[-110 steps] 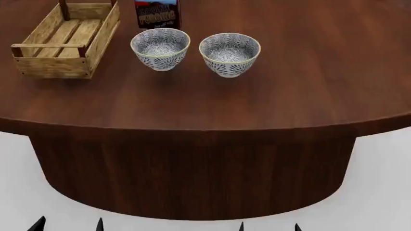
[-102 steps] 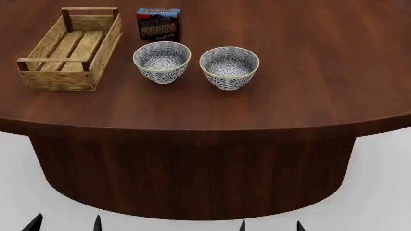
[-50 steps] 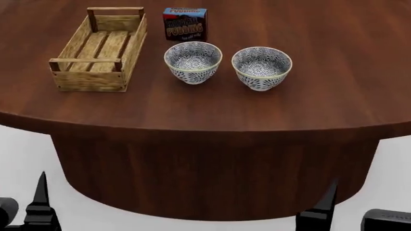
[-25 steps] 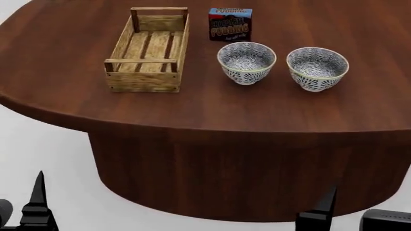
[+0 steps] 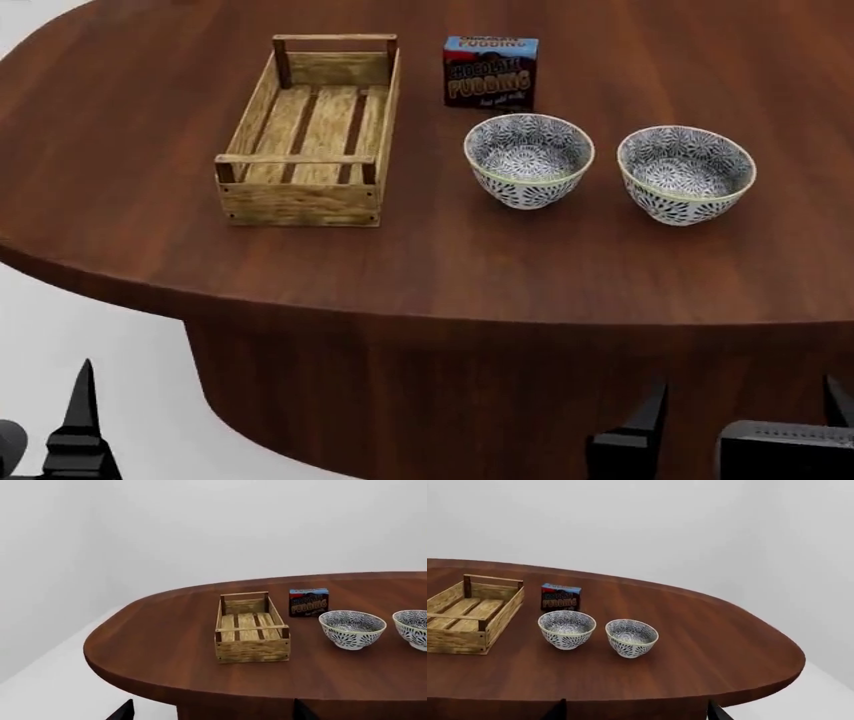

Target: Stack the left bowl on the right bowl and place them in the tray.

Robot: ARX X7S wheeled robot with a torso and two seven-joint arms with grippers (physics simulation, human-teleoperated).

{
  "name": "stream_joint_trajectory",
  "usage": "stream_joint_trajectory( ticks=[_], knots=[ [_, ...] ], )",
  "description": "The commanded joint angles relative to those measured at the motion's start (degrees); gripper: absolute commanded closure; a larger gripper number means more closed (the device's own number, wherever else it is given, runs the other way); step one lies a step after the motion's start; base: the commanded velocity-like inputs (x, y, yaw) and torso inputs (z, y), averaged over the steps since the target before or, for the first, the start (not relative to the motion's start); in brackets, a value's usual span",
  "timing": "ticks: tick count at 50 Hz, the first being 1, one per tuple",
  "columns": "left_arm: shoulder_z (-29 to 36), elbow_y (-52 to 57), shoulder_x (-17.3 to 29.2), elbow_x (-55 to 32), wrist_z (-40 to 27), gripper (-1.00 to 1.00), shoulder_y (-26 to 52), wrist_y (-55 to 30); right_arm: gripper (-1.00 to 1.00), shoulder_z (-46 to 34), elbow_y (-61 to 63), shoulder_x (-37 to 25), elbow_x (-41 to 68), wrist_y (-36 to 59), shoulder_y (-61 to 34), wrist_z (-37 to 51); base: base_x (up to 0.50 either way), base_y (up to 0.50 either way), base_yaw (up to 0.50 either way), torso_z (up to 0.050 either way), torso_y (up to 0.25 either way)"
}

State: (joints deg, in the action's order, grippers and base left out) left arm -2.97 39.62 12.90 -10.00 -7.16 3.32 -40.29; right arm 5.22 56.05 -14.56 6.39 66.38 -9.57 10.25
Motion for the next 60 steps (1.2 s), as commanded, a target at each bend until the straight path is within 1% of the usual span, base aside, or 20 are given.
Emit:
stream_joint_trajectory(
  ticks=[1, 13, 21, 27, 35, 52, 60],
  knots=[
    [0.16, -0.16, 0.25, -0.29, -0.30, -1.00, -0.24, 0.44, -1.00, -0.58, -0.95, -0.30, 0.14, -0.28, -0.04, 0.34, 0.50, 0.03, 0.00, 0.000, 0.000],
    [0.83, 0.05, 0.53, -0.34, -0.87, -1.00, 0.31, -0.16, -1.00, 0.85, -2.39, 0.18, 0.91, -2.90, 1.52, -0.08, 0.50, 0.12, 0.00, 0.000, 0.000],
    [1.07, 0.10, 0.63, -0.54, -1.05, -1.00, 0.45, -0.25, -1.00, 0.70, -2.55, 0.07, 1.23, -2.61, 0.97, -0.01, 0.50, 0.13, 0.00, 0.000, 0.000],
    [1.10, 0.62, 0.74, -0.87, -1.24, -1.00, 0.68, -0.87, -1.00, 1.16, -2.30, 0.17, 1.71, -1.95, 0.70, -0.07, 0.50, 0.00, 0.00, 0.000, 0.003],
    [1.20, 0.87, 0.90, -1.07, -1.43, -1.00, 0.33, -0.60, -1.00, 1.13, -3.03, 0.40, 1.76, -3.81, 2.08, 0.13, 0.50, 0.00, 0.00, 0.000, 0.000],
    [-0.57, 2.18, 0.68, -3.27, -1.40, -1.00, -0.32, 0.00, -1.00, 0.64, -2.05, 0.06, 2.04, -2.61, 1.73, 0.86, 0.50, 0.00, 0.00, 0.000, 0.001],
    [-0.16, 1.90, 1.03, -2.93, -1.82, -1.00, -0.48, 0.18, -1.00, -0.26, -2.17, -0.02, 2.04, -1.96, 1.35, 1.38, 0.50, 0.00, 0.00, 0.000, 0.001]
  ],
)
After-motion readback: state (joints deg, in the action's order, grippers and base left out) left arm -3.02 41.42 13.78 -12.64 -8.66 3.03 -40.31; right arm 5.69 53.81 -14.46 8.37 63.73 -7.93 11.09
